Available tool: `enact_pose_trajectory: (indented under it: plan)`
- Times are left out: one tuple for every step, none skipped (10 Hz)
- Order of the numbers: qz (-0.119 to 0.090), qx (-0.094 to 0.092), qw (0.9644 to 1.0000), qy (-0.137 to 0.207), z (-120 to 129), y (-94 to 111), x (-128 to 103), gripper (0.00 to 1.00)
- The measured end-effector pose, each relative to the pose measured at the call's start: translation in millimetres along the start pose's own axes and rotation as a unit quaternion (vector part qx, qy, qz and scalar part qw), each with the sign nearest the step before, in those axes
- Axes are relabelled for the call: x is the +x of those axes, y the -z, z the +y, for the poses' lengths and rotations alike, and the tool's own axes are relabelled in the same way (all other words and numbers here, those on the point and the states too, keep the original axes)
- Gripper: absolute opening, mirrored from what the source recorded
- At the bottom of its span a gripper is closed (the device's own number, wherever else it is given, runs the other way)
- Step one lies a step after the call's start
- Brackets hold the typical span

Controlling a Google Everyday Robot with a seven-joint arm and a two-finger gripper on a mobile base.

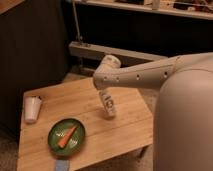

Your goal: Stand the bottle upright

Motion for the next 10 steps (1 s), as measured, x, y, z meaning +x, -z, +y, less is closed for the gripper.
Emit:
enact_pose_trajectory:
  plan:
    - [-0.009, -0.01, 0.9999, 0.003, 5.2, 1.2, -2.7, 0.16]
    - [-0.015, -0.015, 0.9998, 0.0, 0.6, 3.1, -1.6, 0.16]
    - [-0.018, -0.017, 0.9997, -0.002, -3.3, 3.4, -0.4, 0.16]
    - [-0.025, -0.031, 0.9992, -0.002, -0.6, 4.7, -3.9, 0.16]
    - [-0.03, -0.041, 0.9987, -0.004, -1.3, 5.6, -4.2, 0.16]
    - [-0.034, -0.044, 0.9984, -0.005, -6.3, 6.5, -3.1, 0.16]
    - [-0.039, -0.052, 0.9979, -0.005, -6.6, 7.5, -3.5, 0.16]
    - [-0.044, -0.059, 0.9973, -0.001, -2.8, 7.5, -5.1, 0.16]
    - [-0.047, -0.065, 0.9968, 0.0, -0.8, 8.5, -5.2, 0.16]
    - [-0.05, -0.066, 0.9965, 0.001, -2.3, 9.1, -3.9, 0.16]
